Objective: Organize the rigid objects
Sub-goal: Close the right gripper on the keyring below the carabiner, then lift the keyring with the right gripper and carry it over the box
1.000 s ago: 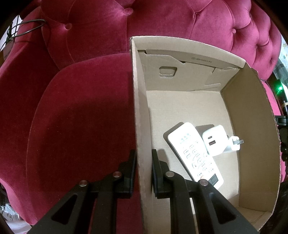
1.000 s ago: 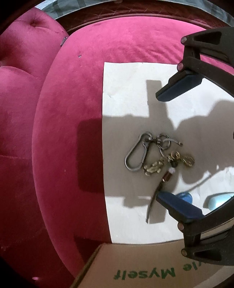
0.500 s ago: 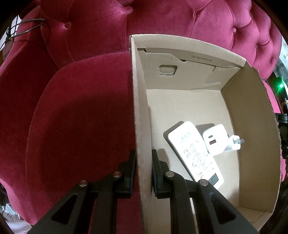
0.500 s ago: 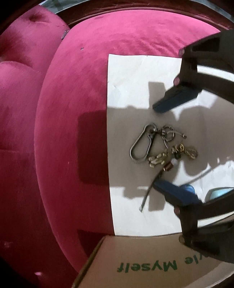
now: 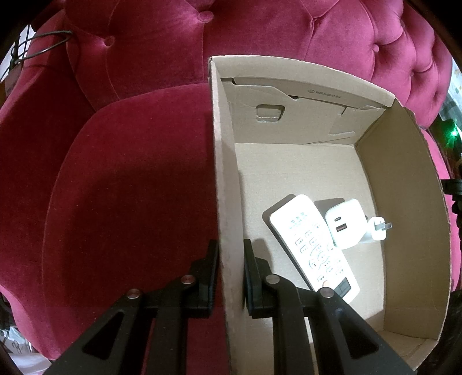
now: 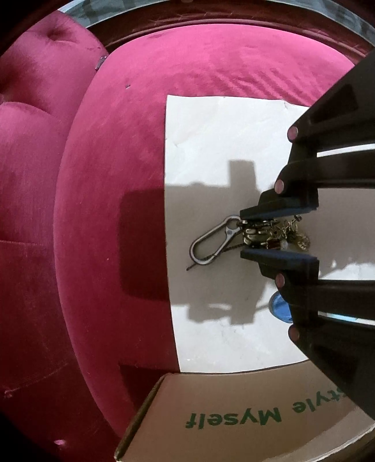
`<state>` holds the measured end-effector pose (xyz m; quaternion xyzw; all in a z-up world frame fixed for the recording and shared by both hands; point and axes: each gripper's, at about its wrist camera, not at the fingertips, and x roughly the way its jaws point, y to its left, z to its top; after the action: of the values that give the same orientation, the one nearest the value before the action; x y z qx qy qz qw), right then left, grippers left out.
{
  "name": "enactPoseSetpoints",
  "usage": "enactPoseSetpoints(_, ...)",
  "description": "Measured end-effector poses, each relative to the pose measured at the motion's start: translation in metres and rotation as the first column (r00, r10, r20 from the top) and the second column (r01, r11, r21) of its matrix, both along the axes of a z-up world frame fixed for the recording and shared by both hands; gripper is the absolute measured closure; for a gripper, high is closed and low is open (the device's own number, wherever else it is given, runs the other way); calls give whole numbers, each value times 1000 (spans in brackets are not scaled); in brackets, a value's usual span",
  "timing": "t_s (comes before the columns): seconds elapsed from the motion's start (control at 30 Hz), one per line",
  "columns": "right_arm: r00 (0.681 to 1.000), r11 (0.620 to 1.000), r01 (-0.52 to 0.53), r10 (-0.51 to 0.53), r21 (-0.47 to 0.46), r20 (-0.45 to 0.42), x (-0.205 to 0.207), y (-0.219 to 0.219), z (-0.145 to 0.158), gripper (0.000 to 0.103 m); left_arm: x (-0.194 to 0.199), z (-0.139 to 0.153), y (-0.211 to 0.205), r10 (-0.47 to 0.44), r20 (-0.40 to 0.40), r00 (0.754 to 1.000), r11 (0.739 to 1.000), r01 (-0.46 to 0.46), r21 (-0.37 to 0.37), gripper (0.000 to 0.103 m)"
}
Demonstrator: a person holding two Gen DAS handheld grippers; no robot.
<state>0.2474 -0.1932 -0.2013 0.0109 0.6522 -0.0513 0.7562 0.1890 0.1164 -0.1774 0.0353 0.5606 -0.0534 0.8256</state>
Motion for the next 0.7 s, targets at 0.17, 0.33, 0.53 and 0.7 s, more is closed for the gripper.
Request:
enactPoseSetpoints(0.17,1000,1000,12,-12,19,4,5,-2,8,83,0,-1,0,0,0,1000,1000,0,1,86)
enactPoseSetpoints(0.33,1000,1000,3,-4,25,24,5,-3,12,83,0,-1,1,2,0,1000,1000,-2,-1,86)
enactPoseSetpoints(0.53,998,1000,4,-5,17,59,-2,0,34,83,0,-1,0,1,1,1000,1000,-1,4,86)
enactPoseSetpoints(0.7,997,1000,-7,7,4,80,-9,6,50,83,-1,0,-2,1,2,1000,1000,-1,6,86)
